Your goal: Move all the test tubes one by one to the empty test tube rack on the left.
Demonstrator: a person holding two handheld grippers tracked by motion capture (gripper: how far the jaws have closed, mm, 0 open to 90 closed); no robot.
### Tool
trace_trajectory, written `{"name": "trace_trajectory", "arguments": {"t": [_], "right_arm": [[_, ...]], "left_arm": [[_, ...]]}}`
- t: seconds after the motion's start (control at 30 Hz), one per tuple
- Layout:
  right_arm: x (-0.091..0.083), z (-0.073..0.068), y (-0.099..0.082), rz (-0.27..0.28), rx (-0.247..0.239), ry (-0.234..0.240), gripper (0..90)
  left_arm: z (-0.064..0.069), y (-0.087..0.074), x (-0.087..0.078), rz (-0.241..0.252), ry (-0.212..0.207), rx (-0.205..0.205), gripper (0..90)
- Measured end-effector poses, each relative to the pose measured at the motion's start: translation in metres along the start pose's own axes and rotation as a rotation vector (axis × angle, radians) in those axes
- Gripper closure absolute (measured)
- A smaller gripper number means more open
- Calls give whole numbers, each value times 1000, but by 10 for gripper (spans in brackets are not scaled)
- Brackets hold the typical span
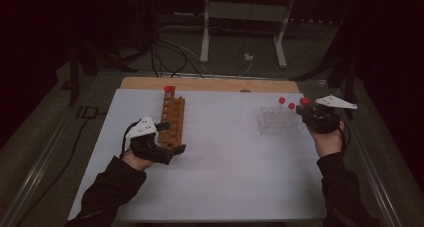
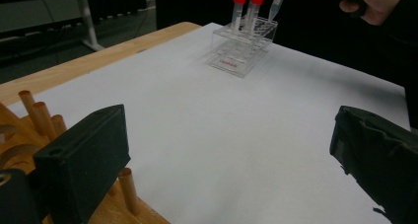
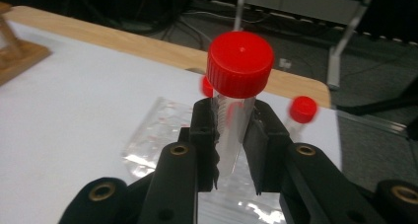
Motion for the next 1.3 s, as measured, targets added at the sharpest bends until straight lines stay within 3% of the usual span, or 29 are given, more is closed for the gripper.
{"name": "trace_trajectory", "arguments": {"t": [0.6,1.3], "right_arm": [[-9,-84,-9,-19,-82,196,754],[-9,-168,-34,-55,-189,376,754]], "left_arm": [[4,6,6,-6,-24,15,24],[27,15,34,-36,-118,50,24]]}}
Point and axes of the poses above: each handheld gripper's, and its own axes: x roughly forward along the jaws, y roughly out of its top, z roughly to its right, the point moved 7 cm from there along x, roughly forward along the jaws, and after that the axes turned 7 degrees about -y, right-handed, at the moved point
